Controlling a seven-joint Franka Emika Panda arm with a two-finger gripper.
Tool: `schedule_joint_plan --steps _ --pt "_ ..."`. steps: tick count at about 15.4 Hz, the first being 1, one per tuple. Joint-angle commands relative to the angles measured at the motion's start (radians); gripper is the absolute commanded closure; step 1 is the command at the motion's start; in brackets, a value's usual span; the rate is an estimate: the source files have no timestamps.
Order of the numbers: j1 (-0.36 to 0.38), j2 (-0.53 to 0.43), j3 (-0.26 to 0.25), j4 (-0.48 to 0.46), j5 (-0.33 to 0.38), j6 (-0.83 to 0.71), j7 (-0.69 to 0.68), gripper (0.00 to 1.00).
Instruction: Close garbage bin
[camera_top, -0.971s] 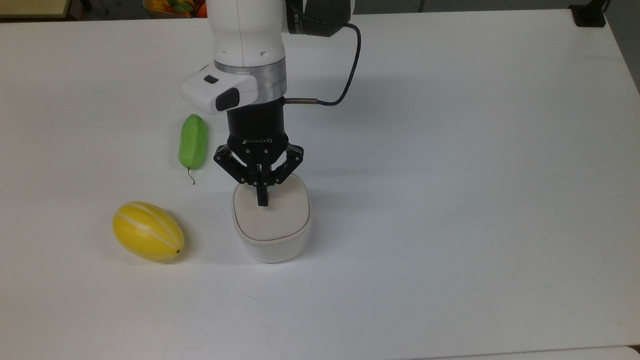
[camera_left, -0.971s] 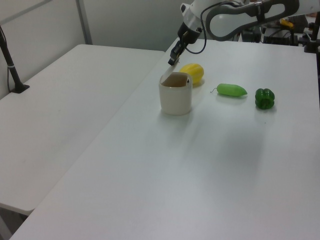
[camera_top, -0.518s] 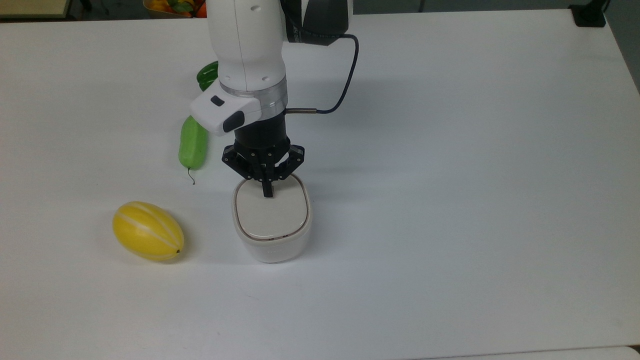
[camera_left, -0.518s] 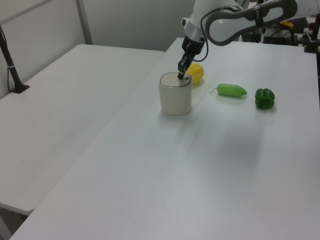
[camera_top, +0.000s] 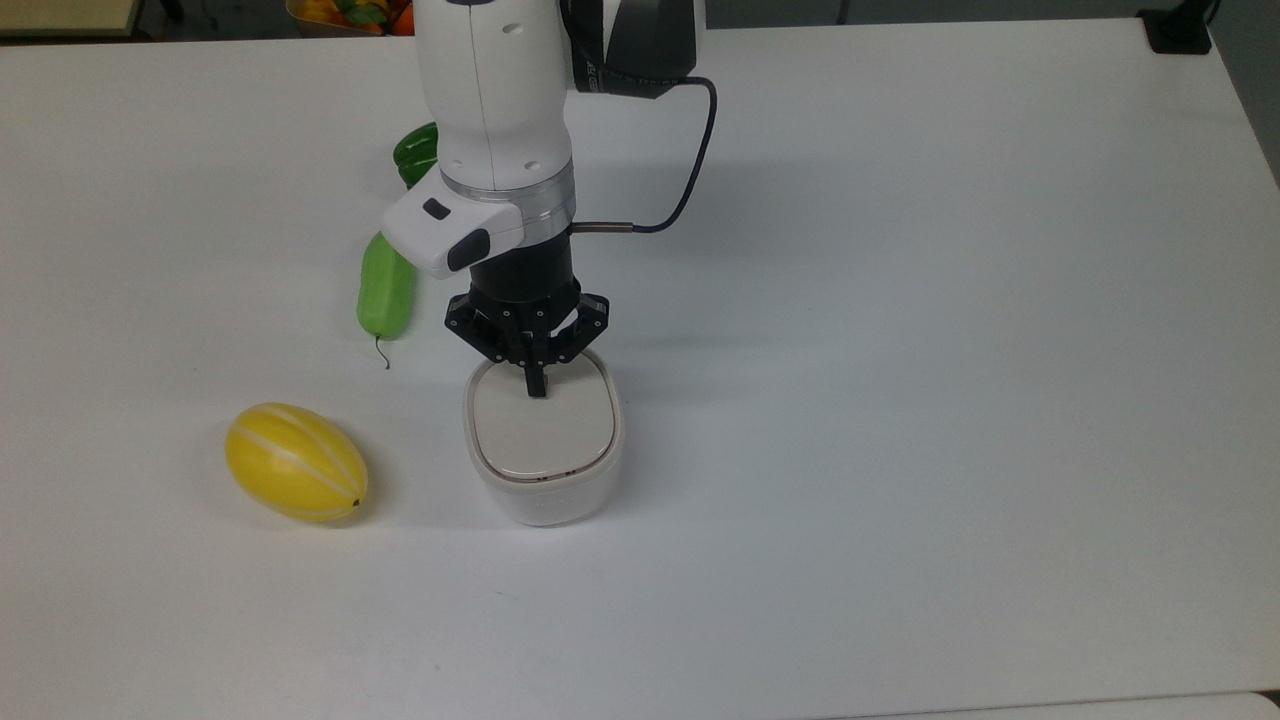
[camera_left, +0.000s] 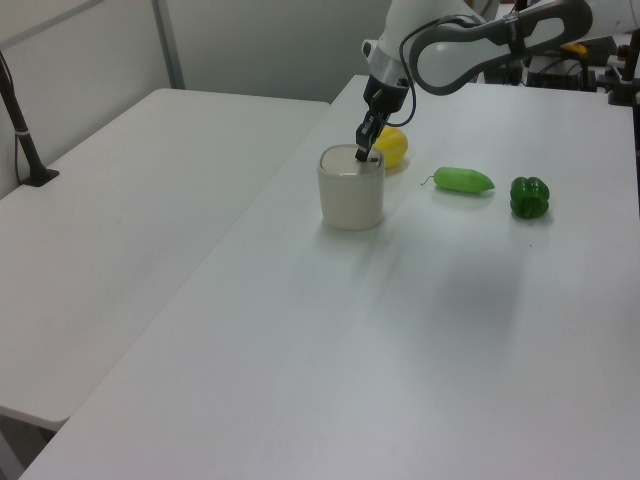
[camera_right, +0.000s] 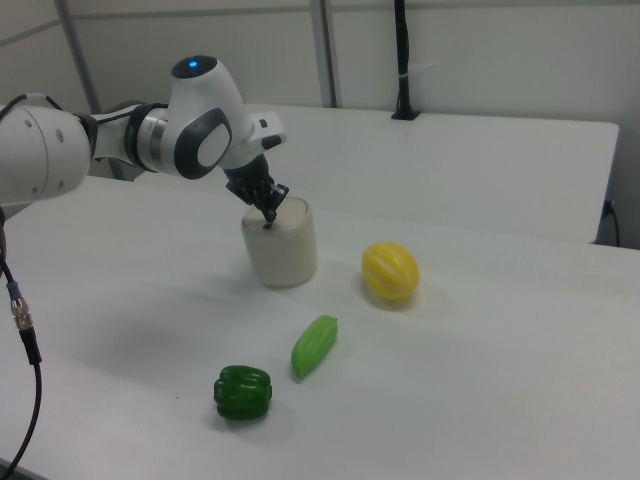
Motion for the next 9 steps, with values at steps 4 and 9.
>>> schedule_joint_plan --steps 4,9 --pt "-0.011 -0.112 -0.008 -0.011 0.038 -0.163 0.017 0.90" --pt "-0.016 -0.248 -0.014 -0.012 0.008 -0.549 0.041 0.30"
